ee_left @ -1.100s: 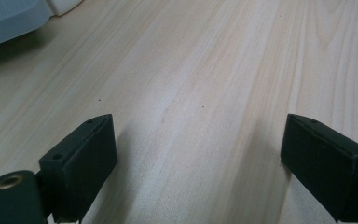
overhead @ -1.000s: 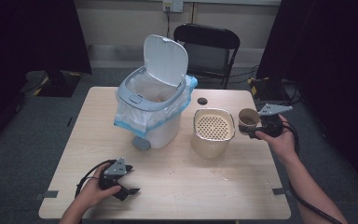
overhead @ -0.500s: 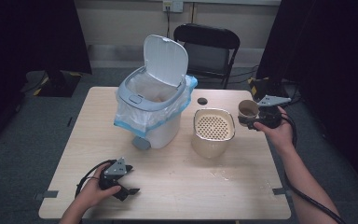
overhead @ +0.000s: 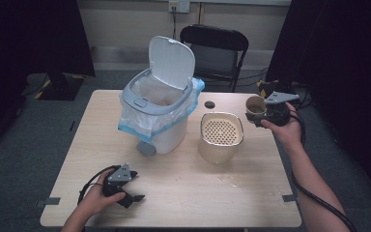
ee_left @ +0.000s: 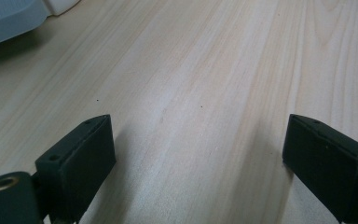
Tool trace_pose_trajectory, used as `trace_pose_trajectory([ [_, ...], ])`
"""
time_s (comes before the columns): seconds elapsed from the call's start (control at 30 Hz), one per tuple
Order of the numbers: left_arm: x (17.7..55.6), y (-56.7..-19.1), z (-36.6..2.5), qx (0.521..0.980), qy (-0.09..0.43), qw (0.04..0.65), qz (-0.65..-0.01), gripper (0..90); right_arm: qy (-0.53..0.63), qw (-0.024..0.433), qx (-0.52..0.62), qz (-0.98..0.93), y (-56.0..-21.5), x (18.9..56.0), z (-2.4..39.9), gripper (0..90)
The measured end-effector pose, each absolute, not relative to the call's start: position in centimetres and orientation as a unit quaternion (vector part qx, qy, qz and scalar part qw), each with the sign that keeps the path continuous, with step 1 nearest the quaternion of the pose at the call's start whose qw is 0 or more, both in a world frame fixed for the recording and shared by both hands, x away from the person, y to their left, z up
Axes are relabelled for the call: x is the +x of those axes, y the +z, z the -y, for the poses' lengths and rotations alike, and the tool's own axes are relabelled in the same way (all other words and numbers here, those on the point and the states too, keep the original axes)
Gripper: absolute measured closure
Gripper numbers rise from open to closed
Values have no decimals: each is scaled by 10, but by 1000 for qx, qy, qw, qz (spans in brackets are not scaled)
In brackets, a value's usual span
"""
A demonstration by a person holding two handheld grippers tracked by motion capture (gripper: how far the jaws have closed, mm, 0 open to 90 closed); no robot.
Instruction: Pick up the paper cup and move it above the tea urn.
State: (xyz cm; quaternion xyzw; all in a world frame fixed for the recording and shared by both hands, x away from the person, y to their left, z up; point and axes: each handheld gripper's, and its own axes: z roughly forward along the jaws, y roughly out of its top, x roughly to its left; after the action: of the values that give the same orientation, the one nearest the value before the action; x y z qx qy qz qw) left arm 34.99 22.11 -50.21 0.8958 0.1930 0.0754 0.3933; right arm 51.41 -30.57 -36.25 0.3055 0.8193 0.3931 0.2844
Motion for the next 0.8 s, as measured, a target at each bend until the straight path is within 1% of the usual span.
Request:
trace_pose_trajectory([
  [0.33, 350, -502, -221, 896, 75, 393, -193, 86, 385, 312, 287, -820, -354, 516, 296, 283],
  [0.67, 350, -502, -221, 896, 75, 393, -193, 86, 377, 356, 250, -817, -346, 513, 285, 287],
  [0.8, 350, -502, -221, 896, 75, 393, -193, 86, 372, 362, 236, -821, -344, 512, 281, 287],
])
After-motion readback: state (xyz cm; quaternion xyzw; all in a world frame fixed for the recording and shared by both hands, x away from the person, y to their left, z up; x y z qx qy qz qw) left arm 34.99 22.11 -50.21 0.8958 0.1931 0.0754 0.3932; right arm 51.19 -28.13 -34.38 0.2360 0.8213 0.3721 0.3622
